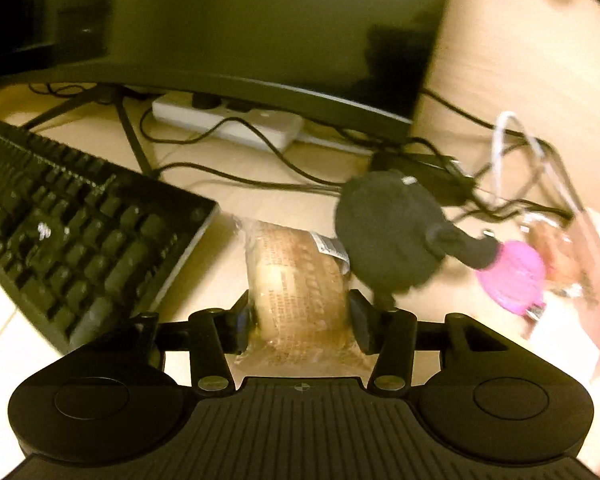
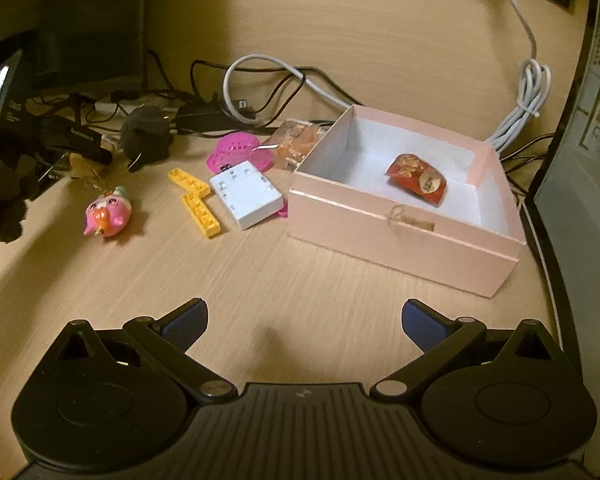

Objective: Organize objects
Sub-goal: 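Grasp the bread bun packet with the left tool while the right grasps the pink owl toy, then carry the bread packet and owl toy over the pink box and release both, then grasp the black plush toy with the left tool and lift it, then grasp a yellow toy brick with the right tool and lift it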

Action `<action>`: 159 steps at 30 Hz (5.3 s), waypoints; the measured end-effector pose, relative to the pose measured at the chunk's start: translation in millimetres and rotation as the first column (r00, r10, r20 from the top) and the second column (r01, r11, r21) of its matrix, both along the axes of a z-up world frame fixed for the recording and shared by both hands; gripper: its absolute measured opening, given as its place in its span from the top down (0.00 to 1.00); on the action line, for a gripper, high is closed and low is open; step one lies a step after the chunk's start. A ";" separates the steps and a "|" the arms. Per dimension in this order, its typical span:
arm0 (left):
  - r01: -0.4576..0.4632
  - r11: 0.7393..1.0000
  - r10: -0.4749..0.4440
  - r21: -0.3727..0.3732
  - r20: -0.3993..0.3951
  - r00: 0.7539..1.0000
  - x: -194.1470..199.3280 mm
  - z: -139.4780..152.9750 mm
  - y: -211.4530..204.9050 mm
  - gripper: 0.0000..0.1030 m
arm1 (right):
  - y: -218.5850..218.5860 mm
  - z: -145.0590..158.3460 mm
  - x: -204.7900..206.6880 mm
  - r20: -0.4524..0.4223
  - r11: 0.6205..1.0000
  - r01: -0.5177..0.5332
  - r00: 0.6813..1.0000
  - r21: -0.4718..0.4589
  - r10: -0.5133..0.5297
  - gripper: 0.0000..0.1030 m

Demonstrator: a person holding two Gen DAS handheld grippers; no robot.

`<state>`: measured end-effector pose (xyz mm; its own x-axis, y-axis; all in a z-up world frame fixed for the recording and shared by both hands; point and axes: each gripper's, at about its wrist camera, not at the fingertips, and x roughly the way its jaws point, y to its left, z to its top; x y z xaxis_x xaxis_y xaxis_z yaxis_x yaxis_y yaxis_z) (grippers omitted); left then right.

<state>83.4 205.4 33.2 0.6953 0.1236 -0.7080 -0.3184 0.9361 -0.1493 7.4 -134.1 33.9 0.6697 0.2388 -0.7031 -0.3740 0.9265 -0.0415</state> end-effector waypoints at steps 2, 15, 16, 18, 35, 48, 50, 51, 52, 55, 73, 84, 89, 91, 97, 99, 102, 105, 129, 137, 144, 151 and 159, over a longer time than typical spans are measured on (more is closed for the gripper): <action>0.033 0.999 -0.033 -0.036 0.017 0.999 -17.4 4.5 -6.4 0.49 | 7.4 -2.4 1.9 -0.011 1.000 -0.018 1.000 0.008 0.018 0.00; 0.080 0.988 -0.078 -0.135 0.023 0.997 -126.1 25.1 -28.0 0.50 | 141.9 -13.6 31.5 0.011 0.951 -0.309 0.951 0.002 0.309 0.00; 0.063 0.989 -0.060 -0.131 0.025 0.998 -128.8 27.2 -22.7 0.50 | 152.7 -15.5 34.2 0.010 0.948 -0.320 0.948 0.002 0.319 0.00; 0.029 0.991 -0.025 -0.129 0.029 0.999 -136.0 30.6 -13.0 0.50 | 169.9 -19.5 40.6 -0.002 0.943 -0.333 0.943 0.014 0.333 0.00; 0.139 0.982 -0.141 -0.124 -0.007 0.990 -124.5 28.8 -50.6 0.50 | 96.3 17.0 4.8 0.008 0.969 -0.247 0.969 0.023 0.246 0.53; 0.522 0.850 -0.519 -0.068 0.055 0.853 -68.6 60.1 -192.3 0.50 | -39.7 36.1 -66.8 0.026 0.999 0.018 1.000 -0.045 -0.017 0.53; 0.528 0.848 -0.521 -0.053 0.105 0.847 -50.2 73.3 -209.5 0.50 | -53.8 41.8 -70.4 0.038 0.998 0.055 0.998 -0.025 -0.054 0.53; 0.524 0.851 -0.513 -0.047 0.140 0.847 -37.9 81.0 -218.4 0.50 | -59.5 44.4 -71.7 0.046 0.997 0.073 0.996 -0.019 -0.072 0.53; 0.517 0.855 -0.502 -0.050 0.173 0.847 -24.6 87.3 -226.6 0.50 | -63.2 46.3 -72.3 0.052 0.996 0.085 0.995 -0.014 -0.084 0.53; 0.514 0.853 -0.480 -0.091 0.252 0.840 17.6 94.9 -243.4 0.49 | -73.0 49.5 -72.7 0.058 0.994 0.110 0.992 0.010 -0.111 0.53; 0.267 0.964 -0.258 -0.023 0.190 0.947 -33.6 36.5 -156.6 0.49 | -91.0 80.5 23.3 0.235 0.974 0.196 0.947 0.112 -0.218 0.53; 0.001 0.998 0.003 -0.062 0.064 0.998 -60.9 14.7 -58.9 0.49 | -46.7 60.6 75.9 0.178 0.984 0.139 0.971 0.113 -0.158 0.05; -0.068 0.988 0.083 -0.137 0.106 0.991 -11.0 31.9 -34.1 0.49 | -19.2 27.8 41.0 0.129 0.998 0.061 0.990 0.027 -0.064 0.05; -0.091 0.982 0.112 -0.164 0.120 0.986 10.2 40.3 -32.7 0.49 | -15.7 21.2 31.9 0.121 0.999 0.051 0.991 0.009 -0.052 0.05; -0.159 0.985 0.161 -0.066 0.027 0.987 77.8 28.3 -36.2 0.37 | -21.3 9.8 24.1 0.062 0.997 0.073 0.995 0.005 -0.073 0.03; -0.145 0.988 0.146 -0.058 0.017 0.989 91.1 21.8 -36.2 0.20 | -25.4 5.7 17.6 0.047 0.997 0.076 0.996 0.003 -0.076 0.01; -0.148 0.987 0.146 -0.066 -0.025 0.989 105.8 8.7 -35.1 0.06 | -29.0 1.8 7.5 0.045 0.998 0.066 0.997 -0.018 -0.065 0.00; -0.144 0.979 0.142 -0.142 -0.027 0.989 108.3 0.6 -31.4 0.18 | -30.4 -0.6 1.0 0.053 0.997 0.068 0.996 -0.041 -0.066 0.00; 0.147 0.977 -0.152 -0.151 -0.017 0.988 -95.8 19.4 -60.4 0.26 | 98.2 -36.7 73.1 -0.053 0.996 -0.077 0.995 0.039 0.079 0.00; 0.048 0.975 -0.049 -0.218 0.002 0.999 -120.7 21.9 -19.3 0.26 | 130.3 -44.0 104.2 -0.023 0.998 -0.060 0.998 0.025 0.061 0.19; 0.028 0.968 -0.030 -0.249 -0.007 1.000 -122.6 18.0 -13.1 0.26 | 144.3 -35.8 80.1 -0.025 0.980 -0.198 0.980 -0.013 0.197 0.81; 0.062 0.960 -0.064 -0.274 0.001 0.998 -111.8 15.7 -33.6 0.26 | 118.5 -33.0 48.1 -0.037 0.974 -0.224 0.974 -0.020 0.223 0.82; 0.067 0.960 -0.068 -0.272 0.008 0.998 -117.0 16.0 -45.8 0.26 | 82.8 -31.1 39.6 -0.023 0.988 -0.156 0.988 -0.006 0.156 0.81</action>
